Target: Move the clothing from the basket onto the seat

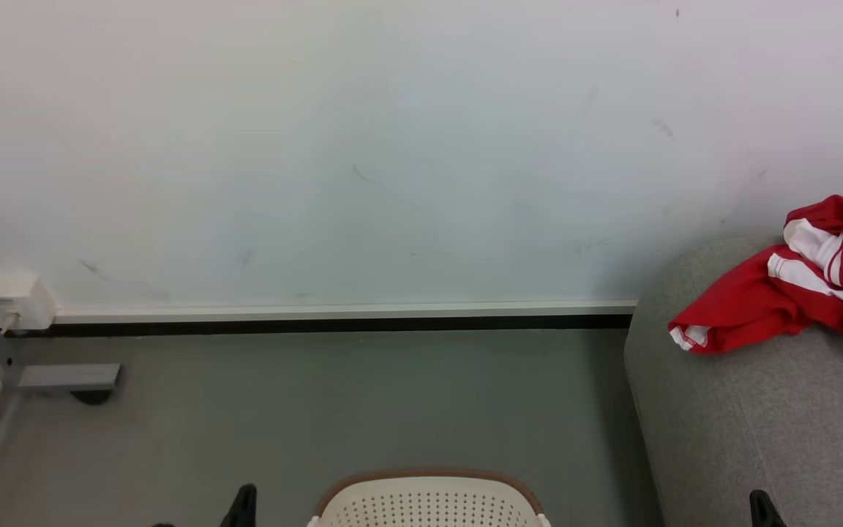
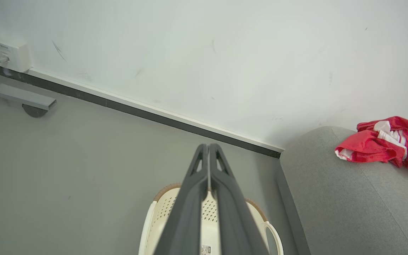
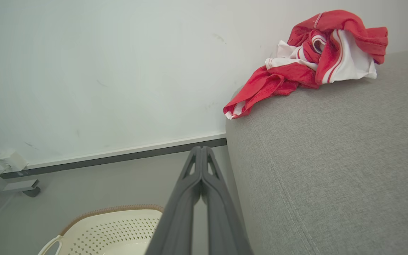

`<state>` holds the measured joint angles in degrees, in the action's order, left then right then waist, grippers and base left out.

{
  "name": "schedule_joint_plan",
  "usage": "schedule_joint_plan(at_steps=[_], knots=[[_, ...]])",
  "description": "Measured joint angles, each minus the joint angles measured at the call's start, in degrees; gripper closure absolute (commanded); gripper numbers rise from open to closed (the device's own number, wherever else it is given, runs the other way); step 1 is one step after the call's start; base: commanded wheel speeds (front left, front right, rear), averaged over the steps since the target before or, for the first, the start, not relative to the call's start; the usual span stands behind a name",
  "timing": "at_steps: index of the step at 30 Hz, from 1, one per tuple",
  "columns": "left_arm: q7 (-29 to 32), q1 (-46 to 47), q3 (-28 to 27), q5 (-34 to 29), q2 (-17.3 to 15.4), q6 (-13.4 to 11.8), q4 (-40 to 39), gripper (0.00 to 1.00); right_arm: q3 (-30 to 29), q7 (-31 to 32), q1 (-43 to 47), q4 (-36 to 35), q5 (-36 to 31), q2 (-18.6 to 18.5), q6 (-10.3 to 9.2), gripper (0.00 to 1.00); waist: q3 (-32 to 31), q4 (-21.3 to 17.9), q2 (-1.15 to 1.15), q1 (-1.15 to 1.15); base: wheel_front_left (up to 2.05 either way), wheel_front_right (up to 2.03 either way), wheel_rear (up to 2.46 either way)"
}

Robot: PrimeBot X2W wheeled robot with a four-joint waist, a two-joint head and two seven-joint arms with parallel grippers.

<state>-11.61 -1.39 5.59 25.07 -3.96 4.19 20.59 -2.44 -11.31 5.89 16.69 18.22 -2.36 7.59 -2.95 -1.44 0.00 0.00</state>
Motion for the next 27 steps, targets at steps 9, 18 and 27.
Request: schedule_joint_plan(at_steps=[9, 18, 27], knots=[[2.21, 0.75, -1.48, 8.59, 0.19, 0.41, -0.81, 1.0, -0.45, 2.22, -1.38, -0.31, 9.4, 0.0, 0.0, 1.0, 0.25, 0.12, 0.0, 0.0, 0.0, 0.0, 0.0], [4.22, 1.55, -2.88, 16.14, 0.31, 0.78, -1.57, 1.0, -1.02, 4.23, -2.57, -0.55, 17.8, -0.01, 0.0, 1.0, 0.5, 0.23, 0.0, 0.0, 0.0, 0.0, 0.0], [6.1, 2.32, -3.98, 23.1, 0.48, 1.09, -2.27, 1.0, -1.42, 6.06, -3.88, -0.88, 25.31, -0.01, 0.0, 1.0, 0.74, 0.35, 0.0, 0.0, 0.0, 0.0, 0.0]])
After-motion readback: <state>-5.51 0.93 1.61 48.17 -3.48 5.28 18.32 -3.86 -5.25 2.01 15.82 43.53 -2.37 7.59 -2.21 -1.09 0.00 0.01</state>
